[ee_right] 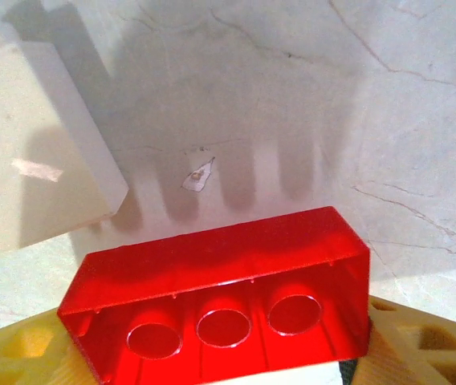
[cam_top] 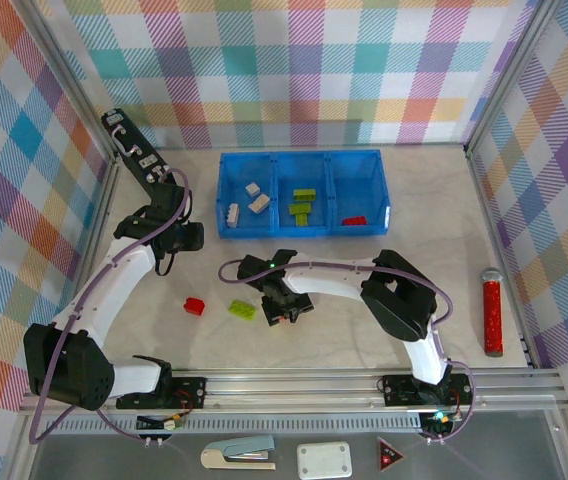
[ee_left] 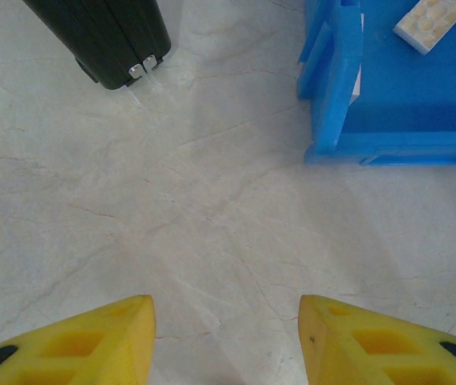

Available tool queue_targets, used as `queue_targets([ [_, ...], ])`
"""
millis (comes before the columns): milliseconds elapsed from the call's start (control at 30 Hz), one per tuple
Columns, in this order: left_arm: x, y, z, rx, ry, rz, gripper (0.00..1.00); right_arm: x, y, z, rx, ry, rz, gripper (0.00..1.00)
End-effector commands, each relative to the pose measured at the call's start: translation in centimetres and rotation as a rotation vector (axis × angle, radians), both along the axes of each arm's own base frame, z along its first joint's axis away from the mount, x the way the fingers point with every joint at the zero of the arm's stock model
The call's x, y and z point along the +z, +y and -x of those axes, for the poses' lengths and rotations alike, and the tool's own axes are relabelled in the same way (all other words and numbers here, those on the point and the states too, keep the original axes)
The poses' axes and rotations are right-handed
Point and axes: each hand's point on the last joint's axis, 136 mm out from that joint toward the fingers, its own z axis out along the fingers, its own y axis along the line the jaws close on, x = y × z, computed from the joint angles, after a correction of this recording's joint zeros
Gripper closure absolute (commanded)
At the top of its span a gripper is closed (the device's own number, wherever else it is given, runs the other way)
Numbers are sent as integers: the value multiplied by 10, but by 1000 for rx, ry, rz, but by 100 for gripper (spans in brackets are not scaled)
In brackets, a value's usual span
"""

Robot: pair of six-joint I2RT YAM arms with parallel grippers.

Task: Sort the legos into containers by color
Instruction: Pick up the lego from the bottom-center of the table.

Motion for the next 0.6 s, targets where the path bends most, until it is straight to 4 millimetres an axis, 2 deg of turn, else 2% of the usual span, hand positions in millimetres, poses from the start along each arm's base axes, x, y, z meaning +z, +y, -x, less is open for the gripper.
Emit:
queue_targets([
  [0, 4, 4, -1, 10, -15, -3, 50, 15, -10, -3, -7, -23, -3, 37],
  [200, 4, 5, -1, 10, -12, -4, 50, 20, -28, -13, -40, -37, -4, 37],
  [567, 3, 4, -1, 9, -11, -6, 50, 29, -77, -38, -140, -48, -24, 37],
])
